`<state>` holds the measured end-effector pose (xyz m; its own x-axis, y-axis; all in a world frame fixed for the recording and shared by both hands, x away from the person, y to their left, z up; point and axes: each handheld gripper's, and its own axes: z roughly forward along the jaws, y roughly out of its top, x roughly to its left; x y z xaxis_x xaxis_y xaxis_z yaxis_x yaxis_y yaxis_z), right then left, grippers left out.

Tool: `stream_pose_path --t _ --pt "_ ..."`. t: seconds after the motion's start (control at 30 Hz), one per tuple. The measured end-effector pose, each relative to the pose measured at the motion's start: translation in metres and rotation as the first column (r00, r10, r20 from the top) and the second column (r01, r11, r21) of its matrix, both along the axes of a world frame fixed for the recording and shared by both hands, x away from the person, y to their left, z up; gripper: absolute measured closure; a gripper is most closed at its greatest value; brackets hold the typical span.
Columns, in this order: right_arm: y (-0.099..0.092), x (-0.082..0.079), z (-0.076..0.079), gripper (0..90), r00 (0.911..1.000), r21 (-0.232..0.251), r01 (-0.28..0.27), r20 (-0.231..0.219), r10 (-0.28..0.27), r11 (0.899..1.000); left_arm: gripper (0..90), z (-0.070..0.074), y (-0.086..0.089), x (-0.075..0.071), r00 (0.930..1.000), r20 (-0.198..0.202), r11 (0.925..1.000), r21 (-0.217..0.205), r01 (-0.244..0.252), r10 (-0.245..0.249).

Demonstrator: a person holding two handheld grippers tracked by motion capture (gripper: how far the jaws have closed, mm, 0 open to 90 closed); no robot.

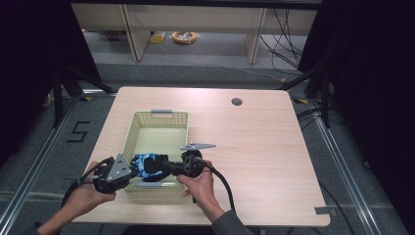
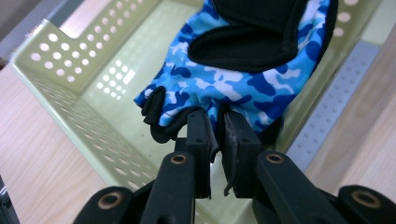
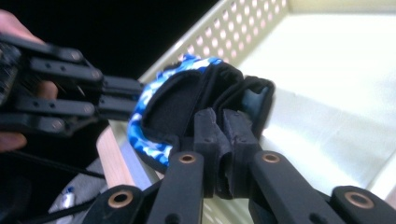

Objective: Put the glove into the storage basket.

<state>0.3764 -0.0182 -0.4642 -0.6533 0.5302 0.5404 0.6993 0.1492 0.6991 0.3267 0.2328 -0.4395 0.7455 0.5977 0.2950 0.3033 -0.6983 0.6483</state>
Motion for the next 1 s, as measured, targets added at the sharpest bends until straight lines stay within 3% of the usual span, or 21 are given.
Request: stream_pose_path --t 0.03,0.1,0.33,0.37,0.43,0.67,0.7,0.77,0.8,0.83,0.93,1.0 --pt "0.000 0.001 -0.003 85.6 0.9994 -0.018 -0.005 0.034 0.006 1.000 80.8 -0.001 0.000 0.000 0.9999 -0.010 1.0000 0.008 0.002 -0.002" --pt "0.000 0.001 -0.004 85.6 0.9991 -0.033 -0.006 0.042 0.008 0.999 80.5 -0.003 0.000 0.001 0.9998 -0.020 1.0000 0.004 0.006 -0.005" --pt "0.000 -0.001 -0.004 85.5 0.9994 -0.074 -0.004 0.036 0.006 0.997 75.5 -0.007 -0.001 0.006 0.9993 -0.036 0.9999 0.004 0.011 -0.010" --pt "-0.001 -0.002 -0.003 85.4 0.9990 -0.100 0.014 0.043 -0.010 0.995 74.3 -0.007 -0.002 0.006 0.9993 -0.038 1.0000 0.006 0.005 -0.005" --pt "-0.001 -0.002 -0.002 84.9 0.9992 -0.094 0.017 0.038 -0.013 0.995 72.0 -0.007 -0.001 0.009 0.9991 -0.042 1.0000 0.001 -0.005 0.005" --pt "-0.003 -0.005 -0.003 83.3 0.9988 -0.129 0.008 0.049 -0.002 0.992 68.7 -0.001 0.001 0.012 0.9987 -0.038 0.9994 -0.009 -0.034 0.033" --pt "-0.003 -0.006 -0.003 83.3 0.9989 -0.139 0.001 0.047 0.006 0.990 68.0 0.001 0.002 0.013 0.9996 -0.017 0.9998 -0.005 -0.021 0.021" --pt "-0.003 -0.008 -0.003 81.9 0.9988 -0.173 0.002 0.048 0.007 0.985 66.7 0.002 0.001 0.010 0.9991 -0.027 0.9992 -0.019 -0.035 0.034" --pt "-0.003 -0.007 -0.004 81.9 0.9987 -0.171 -0.013 0.046 0.021 0.985 66.1 0.003 0.001 0.011 0.9997 -0.010 0.9997 -0.014 -0.021 0.021" --pt "-0.003 -0.007 -0.004 81.3 0.9989 -0.160 -0.018 0.041 0.025 0.987 65.8 0.003 0.001 0.010 0.9994 -0.022 0.9993 -0.023 -0.029 0.028" --pt "-0.002 -0.008 -0.001 78.6 0.9978 -0.204 -0.016 0.060 0.028 0.979 65.0 0.004 -0.001 0.009 0.9994 -0.023 0.9994 -0.023 -0.028 0.027" --pt "-0.001 -0.008 -0.001 75.3 0.9971 -0.192 -0.036 0.060 0.048 0.981 63.2 0.005 -0.001 0.010 0.9998 -0.015 0.9996 -0.024 -0.015 0.015"
